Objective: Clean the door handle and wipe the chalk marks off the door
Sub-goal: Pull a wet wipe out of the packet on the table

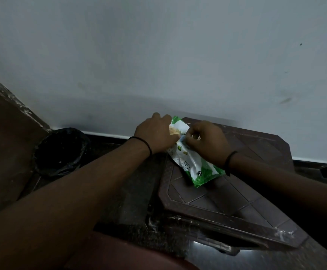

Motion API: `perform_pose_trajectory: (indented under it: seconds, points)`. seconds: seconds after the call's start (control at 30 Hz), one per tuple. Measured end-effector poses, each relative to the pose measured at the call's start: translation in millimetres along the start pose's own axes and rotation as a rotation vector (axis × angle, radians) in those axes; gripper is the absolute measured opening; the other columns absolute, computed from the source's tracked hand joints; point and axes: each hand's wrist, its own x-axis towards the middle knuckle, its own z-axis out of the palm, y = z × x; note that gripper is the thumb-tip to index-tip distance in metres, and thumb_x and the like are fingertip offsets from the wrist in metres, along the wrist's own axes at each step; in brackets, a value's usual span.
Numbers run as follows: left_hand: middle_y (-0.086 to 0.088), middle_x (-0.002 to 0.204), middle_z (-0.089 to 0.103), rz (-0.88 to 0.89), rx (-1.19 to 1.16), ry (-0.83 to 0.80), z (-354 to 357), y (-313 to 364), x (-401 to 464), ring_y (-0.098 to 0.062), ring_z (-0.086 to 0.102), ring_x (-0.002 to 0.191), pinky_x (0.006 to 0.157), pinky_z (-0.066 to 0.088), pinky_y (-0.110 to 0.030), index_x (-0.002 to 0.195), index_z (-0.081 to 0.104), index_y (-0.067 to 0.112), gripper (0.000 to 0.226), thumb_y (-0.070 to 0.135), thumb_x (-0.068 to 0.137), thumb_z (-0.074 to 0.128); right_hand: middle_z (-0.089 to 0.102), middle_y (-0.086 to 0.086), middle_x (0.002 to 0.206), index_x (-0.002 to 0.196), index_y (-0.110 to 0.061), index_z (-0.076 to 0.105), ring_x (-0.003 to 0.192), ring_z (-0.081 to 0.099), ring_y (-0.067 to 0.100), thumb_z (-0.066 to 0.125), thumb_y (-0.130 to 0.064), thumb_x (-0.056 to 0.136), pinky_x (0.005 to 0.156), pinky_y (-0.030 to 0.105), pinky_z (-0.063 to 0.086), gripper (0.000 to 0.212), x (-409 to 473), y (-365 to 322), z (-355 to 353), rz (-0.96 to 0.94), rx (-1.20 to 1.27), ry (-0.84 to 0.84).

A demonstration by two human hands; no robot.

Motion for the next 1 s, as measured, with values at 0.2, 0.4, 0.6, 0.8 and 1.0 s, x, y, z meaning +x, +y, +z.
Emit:
perform_pose_trajectory:
  seconds: [0.2,0.4,0.6,0.8,1.0]
  points:
    - [-0.012,0.117,0.049,0.011,-0.007,-0.014,-2,-2,-1,-0.032,0.057,0.102,0.073,0.038,-0.033,0.124,0.049,0.019,0.053,0.054,0.085,0.059,0.058,-0.009,0.080,0.081,-0.029,0.068,0.075,0.052,0.009,0.071,-0.041,0.077,0.061,0.028,0.043,0.013,-1,6,-2,-0.080,-0.120,-0.009]
    - [-0.010,0.117,0.050,0.028,0.010,-0.008,-5,-2,-3,-0.031,0.057,0.103,0.073,0.038,-0.032,0.125,0.048,0.022,0.056,0.058,0.083,0.058,0.057,-0.011,0.074,0.073,-0.022,0.062,0.074,0.050,0.000,0.068,-0.028,0.081,0.060,0.025,0.036,0.012,2,1,-2,-0.098,0.053,0.006]
    - [-0.010,0.119,0.050,0.029,0.017,-0.022,-4,-3,-3,-0.031,0.057,0.103,0.074,0.039,-0.032,0.127,0.048,0.023,0.056,0.057,0.084,0.058,0.062,0.030,0.087,0.072,-0.009,0.048,0.078,0.061,0.044,0.053,-0.003,0.085,0.066,0.049,0.048,0.015,9,-1,-13,0.250,0.766,0.046]
    - [-0.011,0.117,0.050,0.023,-0.020,-0.030,-4,-3,-7,-0.033,0.057,0.107,0.086,0.047,-0.037,0.130,0.051,0.032,0.048,0.048,0.085,0.059,0.052,0.017,0.059,0.079,-0.012,0.044,0.046,0.047,0.025,0.044,-0.007,0.093,0.043,0.027,0.037,0.015,10,3,-12,0.367,0.877,0.126]
    - [-0.001,0.133,0.049,0.208,0.038,-0.031,-2,4,-7,-0.026,0.048,0.121,0.098,0.040,-0.041,0.141,0.041,0.042,0.066,0.067,0.081,0.052,0.050,0.004,0.042,0.077,-0.010,0.042,0.037,0.047,0.015,0.043,-0.003,0.095,0.045,0.027,0.038,0.019,10,-1,-12,0.358,0.947,0.006]
